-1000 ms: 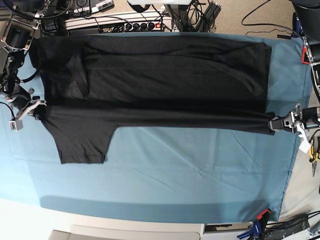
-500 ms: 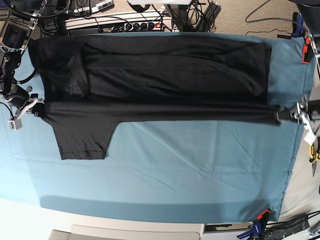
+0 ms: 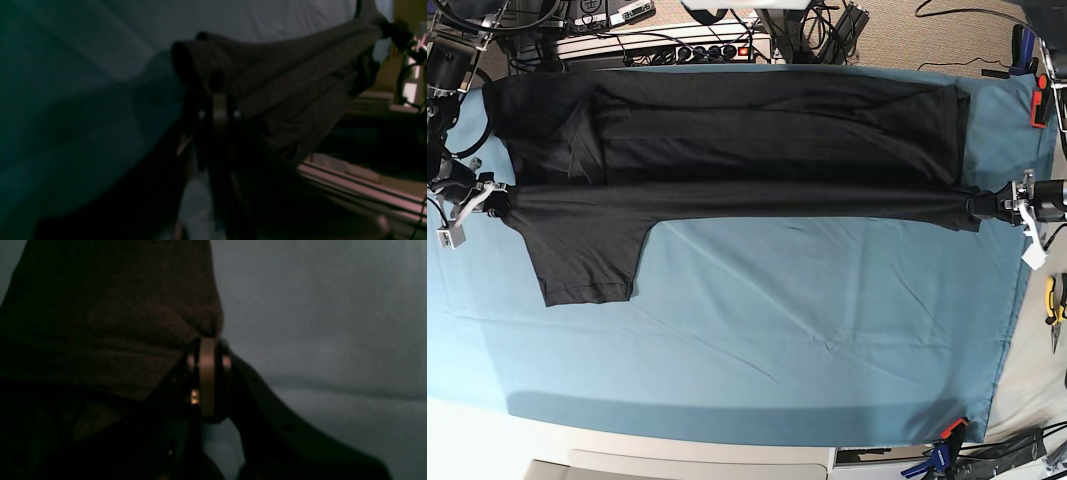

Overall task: Fold the T-shirt properly
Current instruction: 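Lift the hem with both grippers and fold it toward the shoulder edge, then lower the hem onto the shirt and open both grippers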

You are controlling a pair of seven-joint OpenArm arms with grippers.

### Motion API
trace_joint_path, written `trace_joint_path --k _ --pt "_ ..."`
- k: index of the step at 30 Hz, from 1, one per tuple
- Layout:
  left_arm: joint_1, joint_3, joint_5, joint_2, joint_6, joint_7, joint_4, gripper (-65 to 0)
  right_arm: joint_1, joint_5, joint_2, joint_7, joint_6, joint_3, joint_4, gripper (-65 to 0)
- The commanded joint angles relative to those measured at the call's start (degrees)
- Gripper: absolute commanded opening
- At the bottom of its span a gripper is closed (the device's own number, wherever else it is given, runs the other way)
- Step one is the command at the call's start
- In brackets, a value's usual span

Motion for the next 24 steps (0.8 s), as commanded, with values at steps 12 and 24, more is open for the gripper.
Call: trace_joint_path --k 12,24 --pt "3.21 -0.39 -1.15 -1.9 0.96 -0.16 4.61 -65.0 -0.48 0.5 2.29 0.92 -0.14 0.52 0.96 -65.0" --pt "8.44 -0.39 -1.15 -1.88 0.66 -0.16 11.61 -65.0 -0.48 0.26 2.29 0.96 -0.14 0.52 0.96 -65.0"
